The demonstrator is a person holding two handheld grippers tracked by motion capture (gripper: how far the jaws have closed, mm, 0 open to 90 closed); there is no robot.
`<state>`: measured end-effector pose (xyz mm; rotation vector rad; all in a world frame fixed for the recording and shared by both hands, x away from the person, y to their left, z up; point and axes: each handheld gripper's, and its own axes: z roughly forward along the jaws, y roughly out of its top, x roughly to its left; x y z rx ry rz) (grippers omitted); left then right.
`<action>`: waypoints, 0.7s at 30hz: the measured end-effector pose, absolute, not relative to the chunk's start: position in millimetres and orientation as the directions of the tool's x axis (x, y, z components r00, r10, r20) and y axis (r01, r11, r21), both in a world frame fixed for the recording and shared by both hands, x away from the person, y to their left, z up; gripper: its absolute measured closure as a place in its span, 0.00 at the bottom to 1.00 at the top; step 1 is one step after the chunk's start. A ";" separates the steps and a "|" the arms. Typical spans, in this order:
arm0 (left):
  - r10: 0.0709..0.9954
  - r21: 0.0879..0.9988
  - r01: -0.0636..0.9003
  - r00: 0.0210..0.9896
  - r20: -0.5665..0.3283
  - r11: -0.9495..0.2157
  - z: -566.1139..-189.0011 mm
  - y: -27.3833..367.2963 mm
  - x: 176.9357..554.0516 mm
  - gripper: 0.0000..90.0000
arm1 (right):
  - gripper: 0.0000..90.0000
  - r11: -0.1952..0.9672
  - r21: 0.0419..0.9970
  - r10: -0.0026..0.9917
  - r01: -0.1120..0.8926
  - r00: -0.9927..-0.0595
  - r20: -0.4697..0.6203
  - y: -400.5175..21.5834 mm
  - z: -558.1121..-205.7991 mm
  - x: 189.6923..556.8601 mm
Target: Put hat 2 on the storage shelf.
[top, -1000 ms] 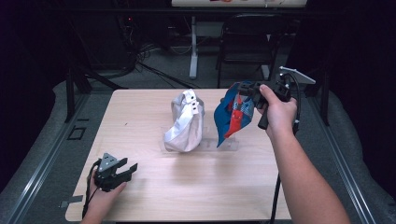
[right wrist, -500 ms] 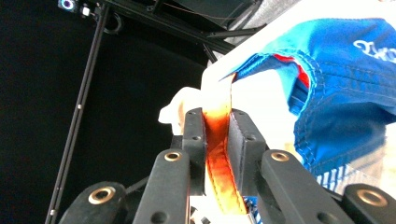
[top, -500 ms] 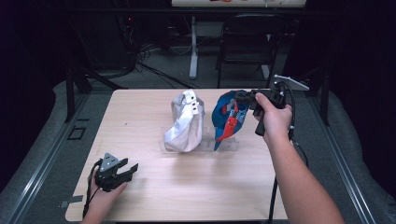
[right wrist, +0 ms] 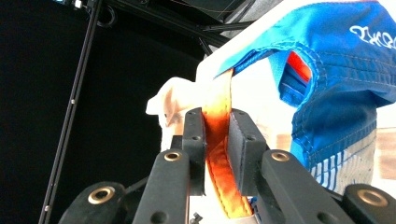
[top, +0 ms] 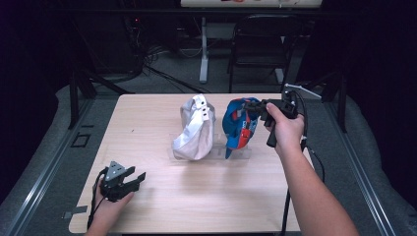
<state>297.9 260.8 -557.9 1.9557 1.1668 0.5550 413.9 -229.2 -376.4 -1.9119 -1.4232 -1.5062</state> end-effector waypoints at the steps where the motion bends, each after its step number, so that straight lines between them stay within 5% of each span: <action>1: 0.874 0.798 0.536 0.485 -0.022 -0.277 -558.0 260.7 297.8 0.55 | 0.87 -0.453 0.308 0.497 0.837 -0.050 0.866 -229.4 -377.0 413.5; 21: 0.873 0.791 0.542 0.488 -0.021 -0.284 -557.3 261.1 298.2 0.55 | 0.86 -0.425 0.359 0.597 0.831 -0.040 0.801 -243.0 -382.9 408.0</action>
